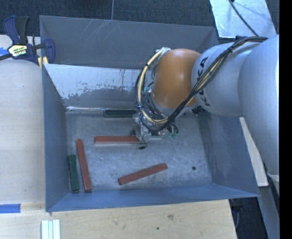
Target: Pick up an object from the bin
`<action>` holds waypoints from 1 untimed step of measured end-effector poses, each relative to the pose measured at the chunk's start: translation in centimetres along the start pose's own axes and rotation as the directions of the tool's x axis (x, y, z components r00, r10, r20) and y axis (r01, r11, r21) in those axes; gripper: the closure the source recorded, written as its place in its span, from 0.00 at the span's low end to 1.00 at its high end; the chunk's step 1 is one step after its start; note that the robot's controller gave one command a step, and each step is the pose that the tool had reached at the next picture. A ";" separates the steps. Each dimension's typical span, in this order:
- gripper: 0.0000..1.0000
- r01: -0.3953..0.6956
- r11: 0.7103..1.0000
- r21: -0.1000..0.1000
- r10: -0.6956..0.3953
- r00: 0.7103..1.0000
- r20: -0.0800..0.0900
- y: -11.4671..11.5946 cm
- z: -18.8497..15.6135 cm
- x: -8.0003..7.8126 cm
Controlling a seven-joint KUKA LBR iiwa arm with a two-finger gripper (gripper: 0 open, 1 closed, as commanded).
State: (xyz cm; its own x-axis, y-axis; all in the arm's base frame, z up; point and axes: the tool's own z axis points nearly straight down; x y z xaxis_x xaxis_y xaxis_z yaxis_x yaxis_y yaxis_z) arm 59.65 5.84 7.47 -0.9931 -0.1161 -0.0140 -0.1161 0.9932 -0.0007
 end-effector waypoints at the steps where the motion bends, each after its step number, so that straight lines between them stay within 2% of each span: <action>1: 0.00 0.001 1.000 0.000 -0.001 1.000 -0.005 0.0 0.2 0.2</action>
Offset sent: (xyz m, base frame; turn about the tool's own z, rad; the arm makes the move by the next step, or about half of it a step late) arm 0.0000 0.0000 0.0000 0.0000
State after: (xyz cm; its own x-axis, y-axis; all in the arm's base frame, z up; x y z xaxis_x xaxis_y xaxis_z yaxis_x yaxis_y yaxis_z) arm 59.48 5.85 7.24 -0.9931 -0.1171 -0.0089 -0.1171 0.9931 -0.0004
